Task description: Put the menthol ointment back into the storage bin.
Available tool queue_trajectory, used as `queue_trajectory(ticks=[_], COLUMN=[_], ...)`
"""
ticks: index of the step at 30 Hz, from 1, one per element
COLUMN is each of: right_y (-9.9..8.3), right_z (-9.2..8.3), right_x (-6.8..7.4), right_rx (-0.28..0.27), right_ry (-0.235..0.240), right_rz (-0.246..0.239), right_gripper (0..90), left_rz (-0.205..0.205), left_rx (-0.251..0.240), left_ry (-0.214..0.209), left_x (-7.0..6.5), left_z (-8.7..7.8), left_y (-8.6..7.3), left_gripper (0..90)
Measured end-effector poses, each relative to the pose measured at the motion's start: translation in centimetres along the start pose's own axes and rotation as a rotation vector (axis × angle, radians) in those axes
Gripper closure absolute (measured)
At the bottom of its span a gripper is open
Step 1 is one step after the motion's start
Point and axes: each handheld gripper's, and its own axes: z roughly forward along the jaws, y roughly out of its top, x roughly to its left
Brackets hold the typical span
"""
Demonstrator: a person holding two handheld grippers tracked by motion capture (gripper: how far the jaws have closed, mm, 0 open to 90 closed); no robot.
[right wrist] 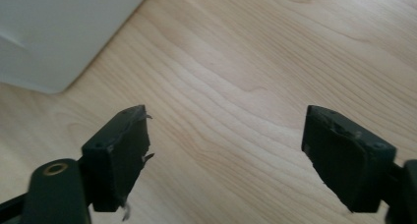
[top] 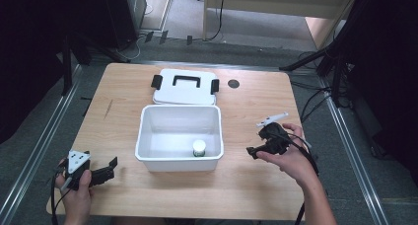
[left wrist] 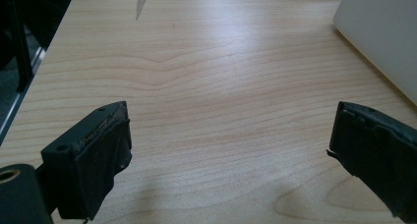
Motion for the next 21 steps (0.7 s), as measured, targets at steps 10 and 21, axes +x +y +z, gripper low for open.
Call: queue_trajectory(ticks=[10, 21], right_y=[-6.4, -12.3], right_z=[0.9, 1.5], right_x=[-2.0, -3.2], right_rx=[-0.261, -0.381], right_ry=[-0.08, -0.099], right_rz=[0.152, 0.267], right_gripper=[13.7, 13.9], left_rz=[-0.001, 0.001], left_rx=[0.0, -0.001], left_ry=[0.0, 0.003], left_x=[0.0, 0.0], left_z=[0.0, 0.0], left_y=[0.0, 0.0], left_gripper=[3.0, 3.0])
